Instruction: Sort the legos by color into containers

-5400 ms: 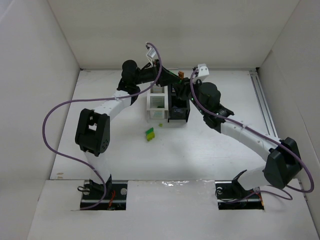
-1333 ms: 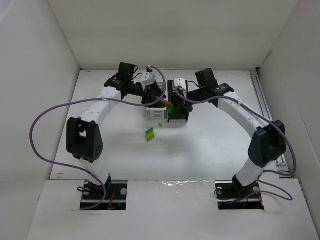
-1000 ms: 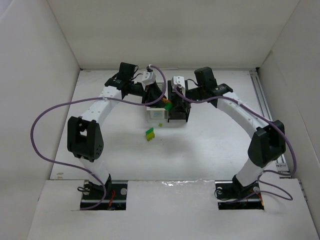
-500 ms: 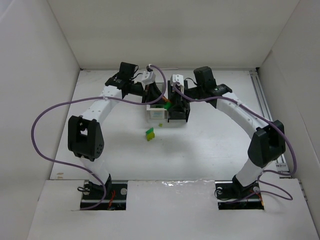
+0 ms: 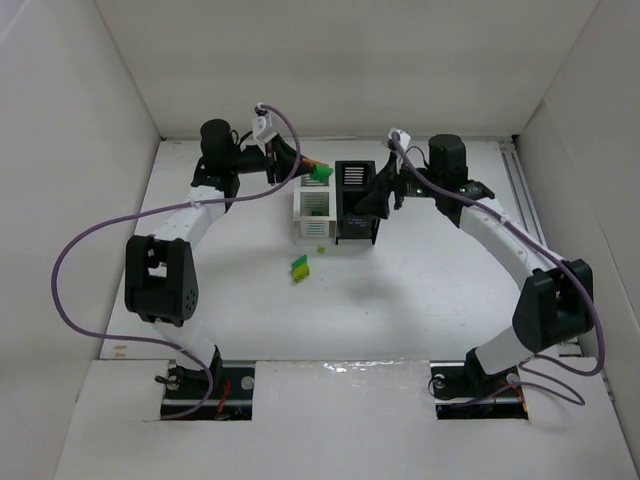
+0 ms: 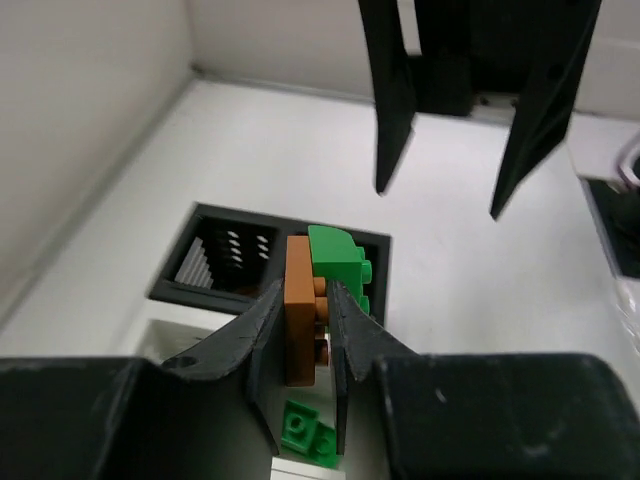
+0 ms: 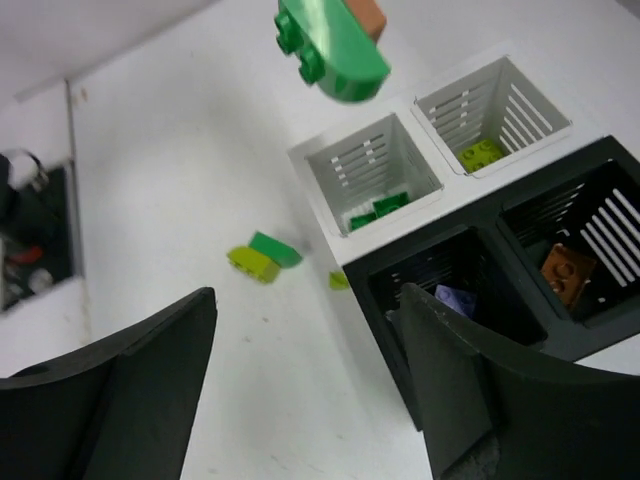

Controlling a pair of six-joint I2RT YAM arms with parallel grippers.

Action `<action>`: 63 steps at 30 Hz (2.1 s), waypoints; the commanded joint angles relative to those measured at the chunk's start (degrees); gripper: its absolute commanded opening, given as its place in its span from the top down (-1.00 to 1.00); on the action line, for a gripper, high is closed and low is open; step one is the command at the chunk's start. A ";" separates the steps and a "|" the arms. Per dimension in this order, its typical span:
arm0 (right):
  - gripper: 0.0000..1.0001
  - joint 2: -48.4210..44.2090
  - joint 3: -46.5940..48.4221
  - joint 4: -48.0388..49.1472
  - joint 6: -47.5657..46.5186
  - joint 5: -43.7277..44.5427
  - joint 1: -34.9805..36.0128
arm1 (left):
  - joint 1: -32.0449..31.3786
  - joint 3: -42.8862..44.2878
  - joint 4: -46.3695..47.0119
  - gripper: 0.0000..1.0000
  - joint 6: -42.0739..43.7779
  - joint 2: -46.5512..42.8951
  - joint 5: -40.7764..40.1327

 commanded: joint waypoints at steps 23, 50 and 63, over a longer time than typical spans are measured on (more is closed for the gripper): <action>-0.47 14.23 14.83 37.31 74.97 -0.21 -1.52 | -13.98 -20.45 33.56 1.00 4.72 -14.51 -54.84; -0.20 23.37 19.66 40.13 92.55 -0.74 -1.52 | -19.24 -23.43 43.75 1.00 13.16 -8.71 -70.83; -0.09 24.69 18.87 41.62 96.16 -2.33 -1.51 | -21.54 -23.43 50.00 1.00 13.60 -5.80 -76.56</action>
